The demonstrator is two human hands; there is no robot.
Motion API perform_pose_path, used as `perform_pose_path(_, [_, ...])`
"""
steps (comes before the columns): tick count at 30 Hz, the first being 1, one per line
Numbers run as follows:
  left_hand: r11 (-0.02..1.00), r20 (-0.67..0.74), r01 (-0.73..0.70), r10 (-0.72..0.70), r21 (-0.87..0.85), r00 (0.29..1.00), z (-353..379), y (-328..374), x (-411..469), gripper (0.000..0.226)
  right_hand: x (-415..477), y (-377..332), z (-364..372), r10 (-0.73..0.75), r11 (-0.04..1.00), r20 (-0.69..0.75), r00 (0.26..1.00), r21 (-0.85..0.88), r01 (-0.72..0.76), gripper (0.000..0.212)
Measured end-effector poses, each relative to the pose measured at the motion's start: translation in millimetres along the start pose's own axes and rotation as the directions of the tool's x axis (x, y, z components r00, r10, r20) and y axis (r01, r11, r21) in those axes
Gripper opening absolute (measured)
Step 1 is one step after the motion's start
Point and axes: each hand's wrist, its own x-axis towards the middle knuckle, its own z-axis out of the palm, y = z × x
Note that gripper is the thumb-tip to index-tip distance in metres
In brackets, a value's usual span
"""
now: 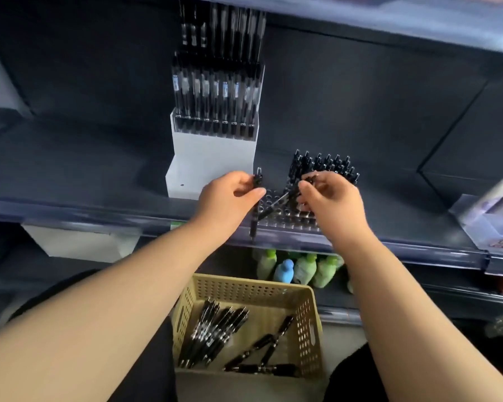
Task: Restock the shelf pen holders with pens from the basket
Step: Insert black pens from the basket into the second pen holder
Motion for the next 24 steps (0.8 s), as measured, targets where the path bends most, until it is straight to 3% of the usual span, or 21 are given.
perform_pose_path(2, [0.995, -0.016, -0.028, 0.027, -0.093, 1.0, 5, 13, 16, 0.014, 29, -10, -12, -0.046, 0.999, -0.053, 0.998, -0.032, 0.045, 0.004])
perform_pose_path(8, [0.975, -0.047, -0.097, 0.089, -0.202, 0.995, 20, 27, 43, 0.017, 72, -9, -30, -0.165, 0.972, -0.177, 0.97, -0.194, 0.13, 0.011])
perform_pose_path(17, [0.973, -0.022, -0.076, 0.073, -0.217, 0.997, 37, 20, 56, 0.023, 79, -5, -29, -0.237, 0.945, -0.141, 0.961, -0.261, 0.195, 0.01])
perform_pose_path(24, [0.972, -0.041, -0.07, 0.063, -0.223, 0.997, 52, 14, 53, 0.022, 69, 1, -12, -0.316, 0.885, -0.01, 0.949, -0.362, 0.291, 0.013])
